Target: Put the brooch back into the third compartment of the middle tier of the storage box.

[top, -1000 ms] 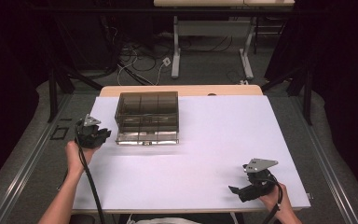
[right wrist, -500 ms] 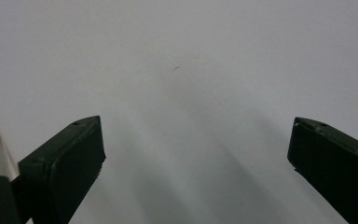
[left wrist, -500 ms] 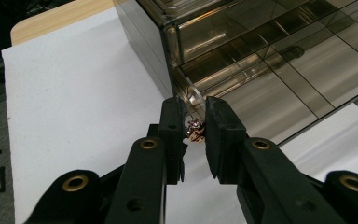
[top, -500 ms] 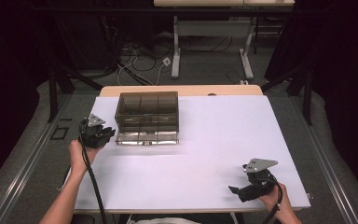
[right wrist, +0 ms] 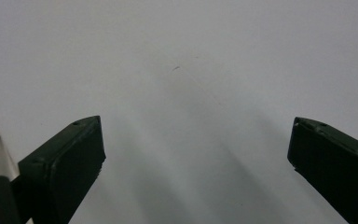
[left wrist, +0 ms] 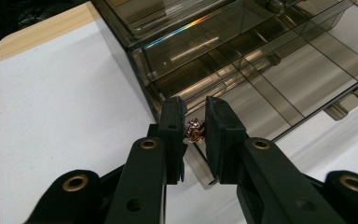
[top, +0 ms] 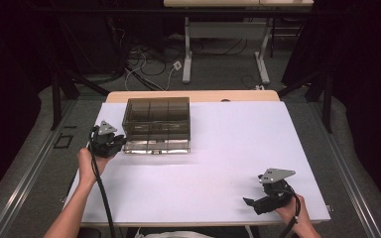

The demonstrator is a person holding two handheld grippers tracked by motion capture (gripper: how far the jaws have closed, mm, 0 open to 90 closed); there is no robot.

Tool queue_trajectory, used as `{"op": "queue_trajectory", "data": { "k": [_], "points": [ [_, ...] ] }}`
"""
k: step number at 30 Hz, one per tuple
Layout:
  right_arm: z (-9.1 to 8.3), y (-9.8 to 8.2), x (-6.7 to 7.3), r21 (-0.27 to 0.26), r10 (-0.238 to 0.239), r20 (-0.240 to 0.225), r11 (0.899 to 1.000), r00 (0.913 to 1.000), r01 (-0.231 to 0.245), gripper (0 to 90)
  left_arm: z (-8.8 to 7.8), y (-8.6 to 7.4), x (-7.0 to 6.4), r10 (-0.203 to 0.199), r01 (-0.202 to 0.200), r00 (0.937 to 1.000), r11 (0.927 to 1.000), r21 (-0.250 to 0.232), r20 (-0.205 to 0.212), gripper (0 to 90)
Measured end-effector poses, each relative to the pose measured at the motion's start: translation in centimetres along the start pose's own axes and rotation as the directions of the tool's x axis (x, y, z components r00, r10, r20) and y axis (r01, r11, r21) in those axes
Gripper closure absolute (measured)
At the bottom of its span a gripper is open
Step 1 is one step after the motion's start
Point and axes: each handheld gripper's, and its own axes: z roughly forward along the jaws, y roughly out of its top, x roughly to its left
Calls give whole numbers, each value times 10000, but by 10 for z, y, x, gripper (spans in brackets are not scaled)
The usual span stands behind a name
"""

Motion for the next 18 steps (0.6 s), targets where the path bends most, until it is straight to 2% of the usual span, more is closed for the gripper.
{"op": "queue_trajectory", "data": {
  "k": [1, 3, 18],
  "points": [
    [0, 0, 0, 25, 1, -1, 10000, 10000, -1, 31, 1, 0, -2, -89, 89, 10000, 9999, -75, 9, 772],
    [0, 0, 0, 10, 0, 3, 10000, 10000, 0, 31, 1, 2, -3, 78, -78, 10000, 10000, -32, 29, 772],
    [0, 0, 0, -13, -8, 15, 10000, 10000, 9, 31, 6, 11, -18, 425, -422, 9988, 9990, -149, 242, 772]
  ]
}}
